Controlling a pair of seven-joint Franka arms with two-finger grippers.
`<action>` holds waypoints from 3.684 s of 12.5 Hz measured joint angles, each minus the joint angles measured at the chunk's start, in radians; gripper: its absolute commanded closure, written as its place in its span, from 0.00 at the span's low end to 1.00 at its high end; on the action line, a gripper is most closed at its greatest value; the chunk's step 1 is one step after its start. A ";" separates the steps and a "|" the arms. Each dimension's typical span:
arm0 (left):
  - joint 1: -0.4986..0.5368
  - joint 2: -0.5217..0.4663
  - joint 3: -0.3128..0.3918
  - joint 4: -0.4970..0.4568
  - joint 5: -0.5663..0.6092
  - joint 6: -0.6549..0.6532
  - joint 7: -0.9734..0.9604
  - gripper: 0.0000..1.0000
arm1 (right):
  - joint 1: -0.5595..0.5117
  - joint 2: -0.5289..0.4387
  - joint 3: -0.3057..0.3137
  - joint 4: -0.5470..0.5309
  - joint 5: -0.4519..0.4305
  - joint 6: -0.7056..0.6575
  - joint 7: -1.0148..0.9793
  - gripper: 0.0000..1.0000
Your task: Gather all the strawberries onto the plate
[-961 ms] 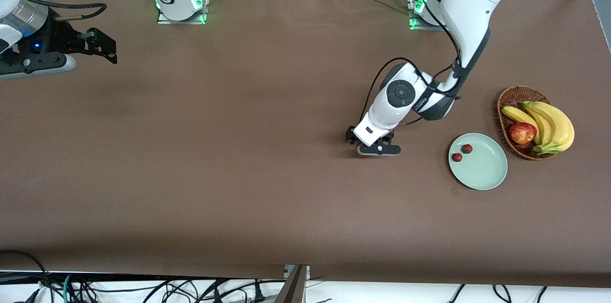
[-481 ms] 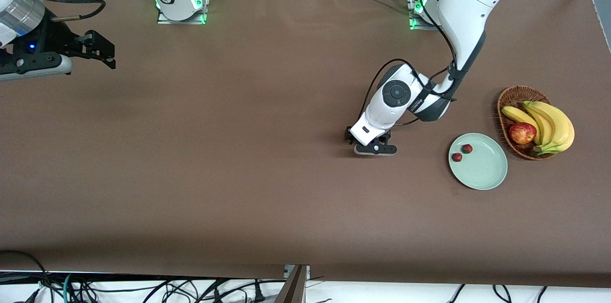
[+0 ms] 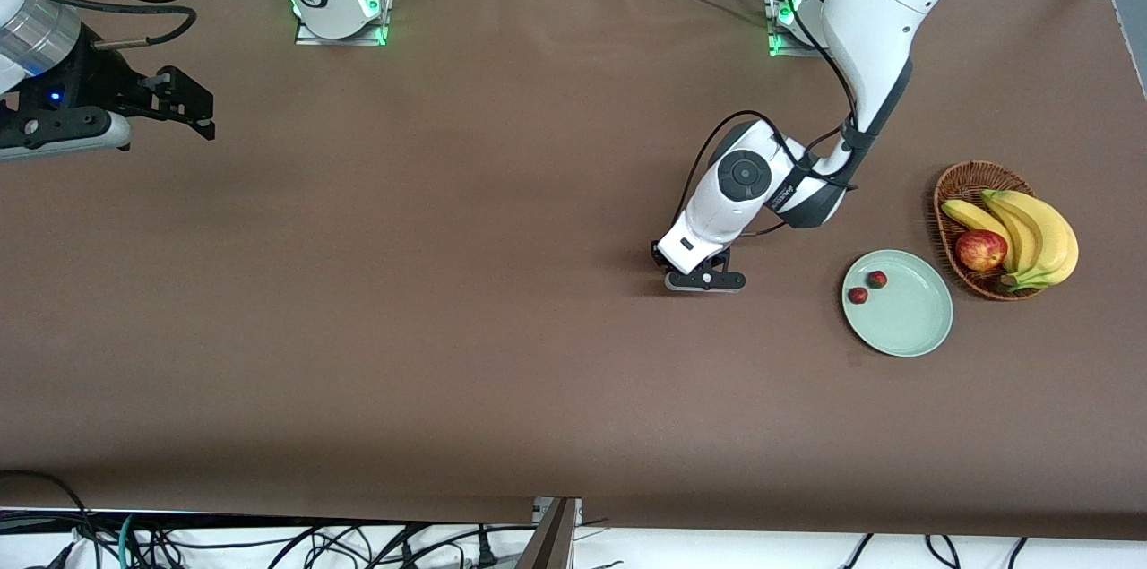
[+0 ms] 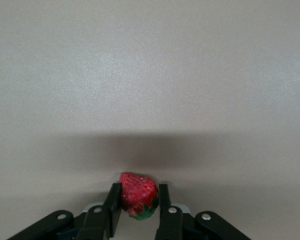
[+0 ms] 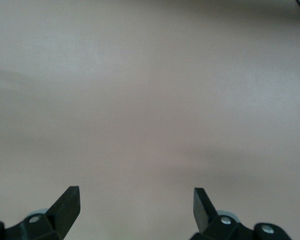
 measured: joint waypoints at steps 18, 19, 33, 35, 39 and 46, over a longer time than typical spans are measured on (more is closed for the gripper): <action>0.277 -0.196 0.342 -0.063 -0.328 -0.230 1.173 0.90 | 0.000 0.001 0.003 0.001 0.000 0.011 0.006 0.00; 0.277 -0.196 0.348 -0.068 -0.328 -0.229 1.176 0.88 | 0.000 0.001 0.003 0.001 0.000 0.011 0.006 0.00; 0.281 -0.341 0.307 0.125 -0.334 -0.577 0.943 0.00 | -0.003 0.001 0.001 0.001 0.000 0.011 0.008 0.00; 0.262 -0.428 0.276 0.177 -0.307 -0.735 0.814 0.00 | -0.003 0.002 0.001 0.001 0.000 0.011 0.008 0.00; 0.226 -0.544 0.267 0.265 -0.299 -0.982 0.732 0.00 | -0.008 0.002 0.000 0.002 0.000 0.011 0.008 0.00; 0.218 -0.565 0.272 0.312 -0.251 -1.082 0.667 0.00 | -0.009 0.027 0.001 0.002 0.001 -0.005 0.008 0.00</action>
